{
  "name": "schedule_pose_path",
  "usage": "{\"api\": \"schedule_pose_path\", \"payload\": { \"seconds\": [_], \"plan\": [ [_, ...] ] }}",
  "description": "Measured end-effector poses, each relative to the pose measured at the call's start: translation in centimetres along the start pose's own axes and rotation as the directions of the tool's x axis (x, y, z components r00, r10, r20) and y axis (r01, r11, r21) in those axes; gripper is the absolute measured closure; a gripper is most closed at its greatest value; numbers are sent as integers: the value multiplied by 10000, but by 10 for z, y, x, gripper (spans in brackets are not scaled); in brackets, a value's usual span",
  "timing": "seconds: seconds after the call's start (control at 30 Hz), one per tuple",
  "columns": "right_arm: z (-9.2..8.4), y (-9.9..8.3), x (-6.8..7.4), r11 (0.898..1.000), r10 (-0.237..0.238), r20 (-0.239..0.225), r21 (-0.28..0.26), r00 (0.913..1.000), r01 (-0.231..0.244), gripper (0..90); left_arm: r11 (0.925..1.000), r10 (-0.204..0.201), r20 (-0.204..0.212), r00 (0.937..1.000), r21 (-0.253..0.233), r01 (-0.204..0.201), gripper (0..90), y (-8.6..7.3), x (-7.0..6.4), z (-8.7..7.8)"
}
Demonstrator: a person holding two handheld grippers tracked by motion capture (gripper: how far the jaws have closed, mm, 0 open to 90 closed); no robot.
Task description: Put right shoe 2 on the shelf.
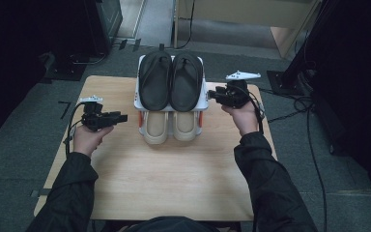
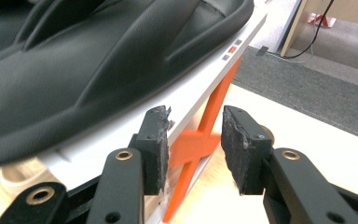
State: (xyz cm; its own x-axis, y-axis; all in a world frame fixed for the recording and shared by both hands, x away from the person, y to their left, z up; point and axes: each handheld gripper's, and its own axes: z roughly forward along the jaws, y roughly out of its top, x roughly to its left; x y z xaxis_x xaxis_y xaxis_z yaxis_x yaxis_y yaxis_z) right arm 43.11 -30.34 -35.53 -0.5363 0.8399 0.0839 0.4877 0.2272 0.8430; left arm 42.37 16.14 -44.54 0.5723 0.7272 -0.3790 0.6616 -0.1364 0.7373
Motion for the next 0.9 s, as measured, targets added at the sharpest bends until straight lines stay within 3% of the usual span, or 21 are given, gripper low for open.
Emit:
{"api": "schedule_pose_path", "payload": {
  "seconds": [0.1,0.2,0.43,0.63,0.7,0.8,0.9],
  "plan": [
    [-2,-6,1,9997,-24,-38,236,10000,25,605,10000,19,-4,10000,46,-19,506,0,-1,0],
    [-5,-16,3,9995,-327,-101,0,9994,327,600,10000,41,15,10000,66,-41,504,-1,-1,1],
    [-10,-40,3,9998,-159,-303,-103,9994,156,584,9998,135,16,9999,146,-135,497,-1,-4,3],
    [-14,-56,4,9995,-222,-320,203,9992,229,571,9995,219,38,9998,212,-220,488,-3,-7,3],
    [-17,-62,6,9994,-344,-320,-60,9989,342,571,9994,268,29,9996,228,-268,486,-4,-8,3],
    [-19,-68,8,9993,-323,-423,189,9986,331,565,9993,281,56,9996,264,-282,484,-5,-10,3],
    [-21,-76,13,9991,-430,-486,2,9979,431,562,9993,285,97,9995,258,-288,481,-6,-13,3]
  ]
}}
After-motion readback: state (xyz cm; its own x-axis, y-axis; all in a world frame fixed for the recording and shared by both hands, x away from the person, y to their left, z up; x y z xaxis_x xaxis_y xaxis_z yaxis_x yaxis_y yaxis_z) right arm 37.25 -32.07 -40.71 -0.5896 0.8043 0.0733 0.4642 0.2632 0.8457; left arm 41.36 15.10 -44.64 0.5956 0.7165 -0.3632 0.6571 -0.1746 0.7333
